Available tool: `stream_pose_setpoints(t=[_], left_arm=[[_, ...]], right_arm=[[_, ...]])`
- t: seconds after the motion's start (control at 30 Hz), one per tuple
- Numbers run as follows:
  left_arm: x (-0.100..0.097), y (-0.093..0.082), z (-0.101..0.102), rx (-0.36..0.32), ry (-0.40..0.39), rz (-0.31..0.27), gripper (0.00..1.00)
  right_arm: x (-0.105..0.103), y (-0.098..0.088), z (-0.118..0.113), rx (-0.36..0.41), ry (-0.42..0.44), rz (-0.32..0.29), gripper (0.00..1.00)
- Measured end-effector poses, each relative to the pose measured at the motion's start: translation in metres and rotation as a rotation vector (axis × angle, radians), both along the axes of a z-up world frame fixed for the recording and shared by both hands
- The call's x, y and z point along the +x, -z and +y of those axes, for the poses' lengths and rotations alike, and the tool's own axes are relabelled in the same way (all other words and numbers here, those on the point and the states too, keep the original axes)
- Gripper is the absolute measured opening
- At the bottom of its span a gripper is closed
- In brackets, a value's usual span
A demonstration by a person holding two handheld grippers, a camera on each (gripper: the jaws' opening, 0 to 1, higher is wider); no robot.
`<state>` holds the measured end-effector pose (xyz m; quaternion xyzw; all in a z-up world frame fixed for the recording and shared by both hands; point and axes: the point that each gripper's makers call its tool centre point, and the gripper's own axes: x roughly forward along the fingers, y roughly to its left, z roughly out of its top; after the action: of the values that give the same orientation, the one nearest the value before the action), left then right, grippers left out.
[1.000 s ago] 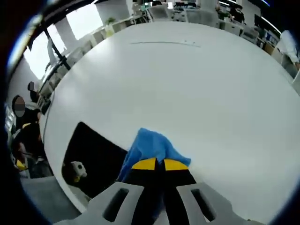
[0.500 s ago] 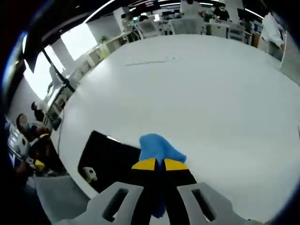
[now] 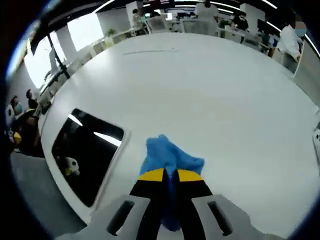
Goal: Wipe the mirror surface with the cleaning cloth until all visible marks leave the cleaned area.
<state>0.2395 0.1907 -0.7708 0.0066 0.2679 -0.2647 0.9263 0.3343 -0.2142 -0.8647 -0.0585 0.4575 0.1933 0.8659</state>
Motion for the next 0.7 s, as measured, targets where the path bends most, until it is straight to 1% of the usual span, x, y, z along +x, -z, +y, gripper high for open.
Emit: stream_pose_setpoints(t=[0.03,0.07,0.1,0.13,0.17,0.2,0.23,0.27,0.3,0.33,0.37,0.4,0.43,0.47,0.5,0.57,0.6,0.67,0.7], left_arm=[[-0.001,0.001,-0.002,0.001,0.005,0.002,1.00],[-0.001,0.001,-0.002,-0.001,0.005,0.003,1.00],[-0.001,0.001,-0.002,-0.004,0.002,0.003,1.00],[-0.002,0.002,-0.002,-0.009,-0.004,0.005,1.00],[-0.003,0.003,-0.003,-0.011,-0.006,0.006,1.00],[-0.004,0.004,-0.003,-0.013,-0.007,0.009,1.00],[-0.005,0.006,-0.004,-0.013,-0.006,0.011,1.00],[-0.006,0.008,-0.005,-0.013,-0.003,0.013,1.00],[-0.006,0.009,-0.005,-0.013,-0.001,0.015,1.00],[-0.007,0.010,-0.005,-0.014,0.000,0.017,1.00],[-0.007,0.011,-0.005,-0.014,0.001,0.017,1.00],[-0.007,0.011,-0.005,-0.015,0.002,0.017,1.00],[-0.008,0.010,-0.004,-0.018,0.002,0.015,1.00],[-0.008,0.009,-0.004,-0.022,0.001,0.011,1.00],[-0.008,0.007,-0.003,-0.034,0.000,0.003,1.00],[-0.009,0.004,-0.002,-0.049,-0.002,-0.008,1.00],[-0.010,0.004,0.000,-0.054,-0.004,-0.011,1.00],[-0.011,0.006,0.003,-0.058,-0.004,-0.011,1.00],[-0.012,0.005,0.004,-0.055,-0.002,-0.014,1.00]], right_arm=[[-0.005,-0.008,-0.001,0.047,-0.013,-0.026,0.26],[-0.007,-0.013,-0.007,0.058,-0.026,-0.054,0.39],[-0.010,-0.018,-0.013,0.050,-0.054,-0.086,0.56],[-0.013,-0.024,-0.028,0.025,-0.093,-0.143,0.64],[-0.017,-0.027,-0.043,-0.024,-0.119,-0.168,0.66],[-0.028,-0.031,-0.063,-0.090,-0.160,-0.182,0.66],[-0.036,-0.033,-0.075,-0.103,-0.184,-0.177,0.66],[-0.042,-0.037,-0.081,-0.080,-0.203,-0.188,0.68],[-0.052,-0.046,-0.082,0.023,-0.193,-0.200,0.77],[-0.059,-0.051,-0.083,0.080,-0.189,-0.203,0.85],[-0.069,-0.057,-0.088,0.106,-0.177,-0.206,0.92],[-0.074,-0.058,-0.094,0.096,-0.187,-0.210,0.96],[-0.083,-0.064,-0.097,0.079,-0.213,-0.225,0.96],[-0.089,-0.067,-0.097,0.072,-0.222,-0.228,0.97],[-0.096,-0.073,-0.097,0.078,-0.233,-0.246,1.00],[-0.101,-0.081,-0.097,0.089,-0.233,-0.287,1.00],[-0.102,-0.082,-0.097,0.091,-0.229,-0.290,1.00],[-0.103,-0.085,-0.097,0.106,-0.194,-0.291,1.00],[-0.103,-0.087,-0.092,0.119,-0.195,-0.303,1.00]])
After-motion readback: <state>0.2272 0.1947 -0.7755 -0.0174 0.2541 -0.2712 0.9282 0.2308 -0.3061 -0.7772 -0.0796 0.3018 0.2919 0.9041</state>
